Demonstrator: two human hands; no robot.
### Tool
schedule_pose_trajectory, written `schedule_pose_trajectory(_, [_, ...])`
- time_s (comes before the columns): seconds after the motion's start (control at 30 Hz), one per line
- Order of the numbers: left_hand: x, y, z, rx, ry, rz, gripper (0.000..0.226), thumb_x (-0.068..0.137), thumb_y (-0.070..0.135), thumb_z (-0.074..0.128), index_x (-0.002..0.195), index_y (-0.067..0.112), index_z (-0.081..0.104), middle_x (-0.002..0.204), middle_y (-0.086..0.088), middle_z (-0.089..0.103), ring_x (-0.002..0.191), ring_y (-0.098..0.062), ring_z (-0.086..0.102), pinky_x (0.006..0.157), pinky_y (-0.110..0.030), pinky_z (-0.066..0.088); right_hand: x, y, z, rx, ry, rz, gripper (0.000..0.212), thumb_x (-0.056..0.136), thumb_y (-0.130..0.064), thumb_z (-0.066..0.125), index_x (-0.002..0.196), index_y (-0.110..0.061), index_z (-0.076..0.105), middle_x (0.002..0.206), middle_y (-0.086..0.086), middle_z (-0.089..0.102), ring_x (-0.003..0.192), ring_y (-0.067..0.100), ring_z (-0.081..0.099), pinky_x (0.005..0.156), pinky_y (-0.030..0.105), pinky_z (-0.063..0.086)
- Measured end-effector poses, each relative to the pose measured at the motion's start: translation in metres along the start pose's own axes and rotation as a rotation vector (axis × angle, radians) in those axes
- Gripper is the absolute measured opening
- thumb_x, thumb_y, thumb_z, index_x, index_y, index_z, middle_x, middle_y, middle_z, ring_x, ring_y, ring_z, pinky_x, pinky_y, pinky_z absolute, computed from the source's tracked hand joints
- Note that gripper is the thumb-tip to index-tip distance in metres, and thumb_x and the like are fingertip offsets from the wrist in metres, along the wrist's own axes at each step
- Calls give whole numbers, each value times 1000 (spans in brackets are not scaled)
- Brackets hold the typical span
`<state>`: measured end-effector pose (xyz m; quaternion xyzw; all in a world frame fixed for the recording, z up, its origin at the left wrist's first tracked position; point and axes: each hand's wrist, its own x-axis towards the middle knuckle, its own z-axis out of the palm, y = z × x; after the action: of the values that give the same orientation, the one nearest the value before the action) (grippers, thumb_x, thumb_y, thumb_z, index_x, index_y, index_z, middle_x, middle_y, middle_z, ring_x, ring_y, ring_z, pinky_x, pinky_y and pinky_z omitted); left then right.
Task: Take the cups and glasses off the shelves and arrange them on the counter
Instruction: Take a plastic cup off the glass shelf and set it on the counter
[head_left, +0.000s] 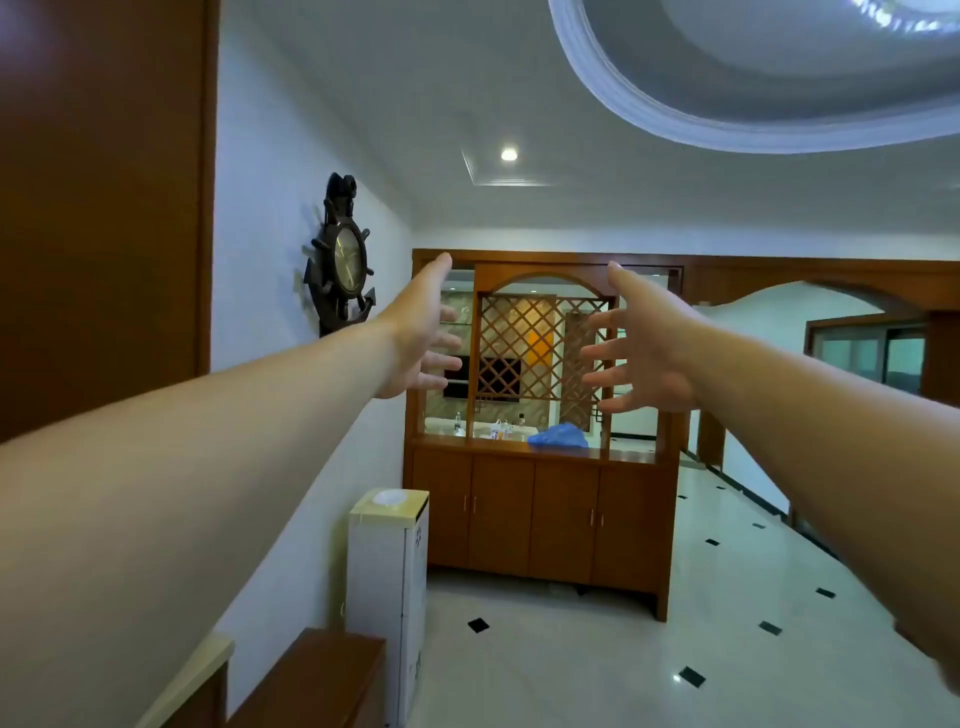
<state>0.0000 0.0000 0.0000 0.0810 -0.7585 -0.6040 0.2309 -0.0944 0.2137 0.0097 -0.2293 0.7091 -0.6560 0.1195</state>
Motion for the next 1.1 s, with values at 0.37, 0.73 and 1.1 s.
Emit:
schedule_pose_trajectory(0.37, [137,-25,21,10,9,-16,86,97,77,25,155,15,41,157,-19,47,137,-39,53,113,-55,42,144,15,-26,-25,1,13,78,100,-71,35,157,-19,39,159,20,43,141,46,44,111,65,37])
schedule_pose_trajectory(0.73, [303,-79,2,-24,-49,11,88,96,78,25,156,15,39,157,-19,48,137,-39,52,116,-58,39,289,37,-3,-42,36,-5,78,101,-70,33,160,-19,35,163,19,39,146,47,40,111,64,36])
schedule_pose_trajectory(1.1, [471,-126,-11,-10,-135,0,89,95,79,26,157,16,38,157,-19,48,138,-40,51,116,-57,39,439,52,16,-77,124,20,80,101,-70,32,160,-16,34,162,22,40,143,48,42,111,63,37])
